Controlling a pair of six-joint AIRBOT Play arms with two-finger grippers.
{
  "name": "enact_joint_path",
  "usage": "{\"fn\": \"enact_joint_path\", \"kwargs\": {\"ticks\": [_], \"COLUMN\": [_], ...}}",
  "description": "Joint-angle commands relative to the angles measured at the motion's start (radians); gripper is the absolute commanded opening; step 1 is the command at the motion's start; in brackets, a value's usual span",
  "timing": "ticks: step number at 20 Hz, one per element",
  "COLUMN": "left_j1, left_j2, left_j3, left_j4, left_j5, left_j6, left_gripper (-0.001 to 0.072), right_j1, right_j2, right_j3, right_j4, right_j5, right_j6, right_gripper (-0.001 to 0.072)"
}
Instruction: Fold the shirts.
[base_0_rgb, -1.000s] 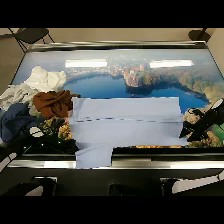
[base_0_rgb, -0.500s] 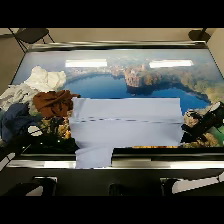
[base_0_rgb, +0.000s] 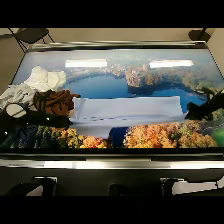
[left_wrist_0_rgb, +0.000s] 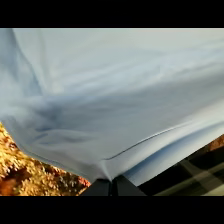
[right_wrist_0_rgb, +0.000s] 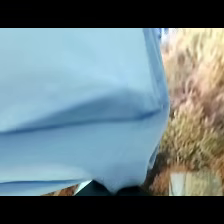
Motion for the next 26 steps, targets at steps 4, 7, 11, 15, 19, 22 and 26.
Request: {"fn": "enact_joint_path", "kwargs": {"ticks": [4,7,11,15,19,22,26], "left_j1": [0.047,0.055,0.048,0.048,0.048,0.046,0.034], "left_j2": [-0.272,-0.475,-0.646,-0.691,-0.633,-0.558,-0.455], "left_j3": [0.337,0.464,0.561,0.570,0.605,0.612,0.612], "left_j4": [0.088,0.089,0.043,-0.027,-0.033,-0.033,-0.033], "left_j5": [0.027,0.024,0.010,0.010,0.002,0.002,0.002], "left_j6": [-0.018,-0.020,-0.022,-0.051,-0.037,-0.037,-0.037], "left_gripper": [0.0027,0.0028,0.0030,0.0289,0.0324,0.0324,0.0323], "right_j1": [0.159,0.201,0.192,0.192,0.132,0.007,-0.145], "right_j2": [-0.129,-0.194,-0.242,-0.247,-0.208,-0.194,-0.264], "right_j3": [0.223,0.223,0.223,0.223,0.256,0.268,0.267], "right_j4": [-0.083,-0.135,-0.125,-0.090,0.082,0.322,0.281], "right_j5": [-0.218,-0.312,-0.299,-0.242,-0.183,-0.145,-0.048], "right_j6": [0.050,0.101,0.172,0.174,0.120,0.061,0.139], "right_gripper": [0.0059,0.0060,0.0063,0.0176,0.0639,0.0685,0.0675]}}
